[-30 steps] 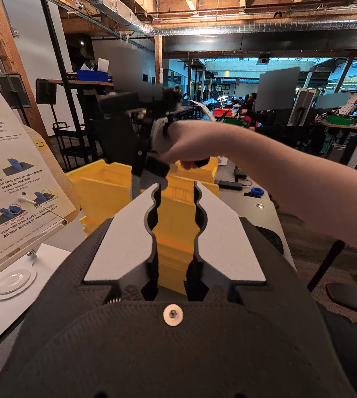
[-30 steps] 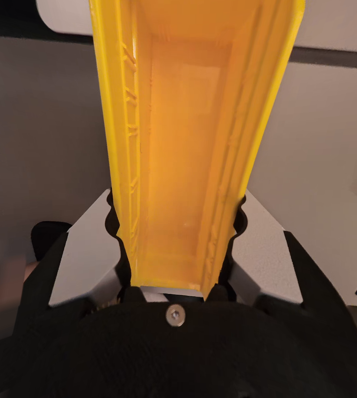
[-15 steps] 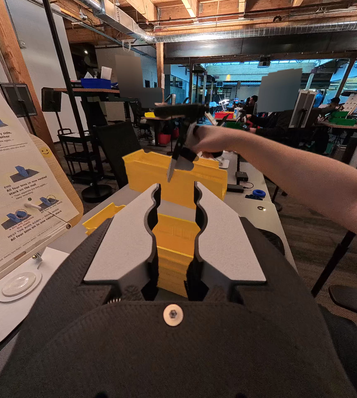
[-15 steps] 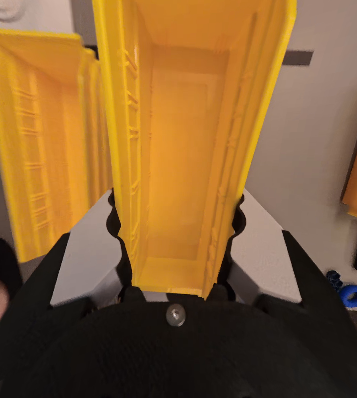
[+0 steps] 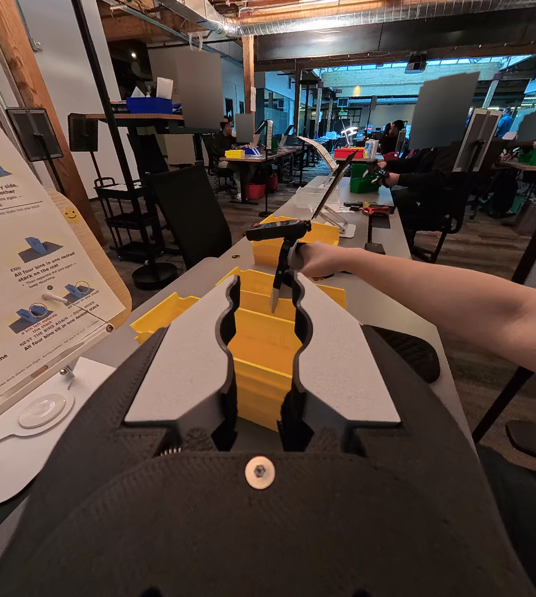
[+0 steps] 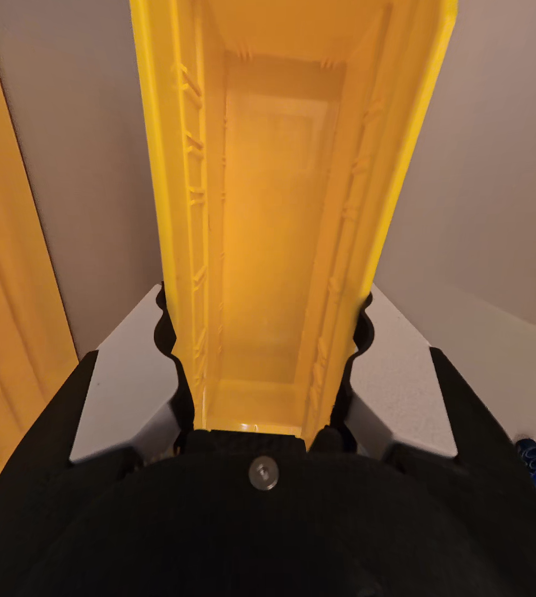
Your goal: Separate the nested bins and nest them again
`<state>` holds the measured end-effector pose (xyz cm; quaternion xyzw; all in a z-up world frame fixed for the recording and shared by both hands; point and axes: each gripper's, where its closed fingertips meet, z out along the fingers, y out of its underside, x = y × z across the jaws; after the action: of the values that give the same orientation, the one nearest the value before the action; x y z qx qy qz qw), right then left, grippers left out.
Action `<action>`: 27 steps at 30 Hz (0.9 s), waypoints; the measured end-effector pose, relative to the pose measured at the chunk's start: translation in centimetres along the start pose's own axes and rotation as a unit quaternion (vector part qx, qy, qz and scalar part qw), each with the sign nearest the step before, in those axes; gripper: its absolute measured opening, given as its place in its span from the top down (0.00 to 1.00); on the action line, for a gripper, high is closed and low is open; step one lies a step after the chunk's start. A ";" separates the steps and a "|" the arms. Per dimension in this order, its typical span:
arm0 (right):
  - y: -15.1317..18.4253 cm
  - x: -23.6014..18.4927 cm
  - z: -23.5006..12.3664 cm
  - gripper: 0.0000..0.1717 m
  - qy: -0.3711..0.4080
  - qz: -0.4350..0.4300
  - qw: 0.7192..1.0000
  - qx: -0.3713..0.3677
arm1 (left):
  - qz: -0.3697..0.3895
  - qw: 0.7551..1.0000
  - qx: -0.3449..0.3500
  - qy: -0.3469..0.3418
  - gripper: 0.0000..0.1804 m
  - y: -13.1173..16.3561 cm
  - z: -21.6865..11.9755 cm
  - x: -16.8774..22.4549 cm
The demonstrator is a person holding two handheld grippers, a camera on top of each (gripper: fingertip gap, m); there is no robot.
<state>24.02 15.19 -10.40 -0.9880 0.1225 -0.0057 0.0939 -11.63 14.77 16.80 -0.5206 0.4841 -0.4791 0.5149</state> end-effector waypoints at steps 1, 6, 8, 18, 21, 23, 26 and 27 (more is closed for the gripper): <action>0.0 0.0 0.2 0.29 0.000 -0.001 1.000 0.000 | -0.001 1.000 -0.006 -0.002 0.82 0.2 0.2 -0.1; -0.6 -0.2 -0.3 0.26 0.004 -0.021 0.999 0.026 | -0.010 0.999 -0.029 -0.026 0.72 1.1 0.8 -0.9; -1.6 -0.5 -1.7 0.26 0.000 -0.032 0.997 0.069 | -0.015 0.999 -0.027 -0.033 0.69 1.1 1.0 -1.0; -6.9 -8.6 -23.9 0.34 -0.093 -0.145 0.755 0.632 | -0.039 0.995 -0.033 -0.086 0.67 2.9 5.7 -2.1; -4.7 -12.5 -28.1 0.41 -0.153 -0.178 0.647 0.726 | -0.071 0.991 -0.051 -0.099 0.65 4.9 7.4 -3.2; -4.6 -13.1 -28.9 0.41 -0.142 -0.190 0.631 0.739 | -0.095 0.990 -0.059 -0.091 0.66 5.7 8.1 -3.1; -4.1 -12.1 -29.2 0.45 -0.116 -0.197 0.599 0.767 | -0.115 0.989 -0.060 -0.068 0.66 6.3 9.1 -2.3; -3.9 -11.1 -29.1 0.53 -0.103 -0.189 0.576 0.788 | -0.117 0.988 -0.073 -0.067 0.65 7.0 9.4 -2.2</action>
<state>13.21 16.28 19.04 -0.5189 -0.1305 -0.0153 0.8447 -2.46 17.64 9.73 -0.6412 0.4178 -0.4633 0.4468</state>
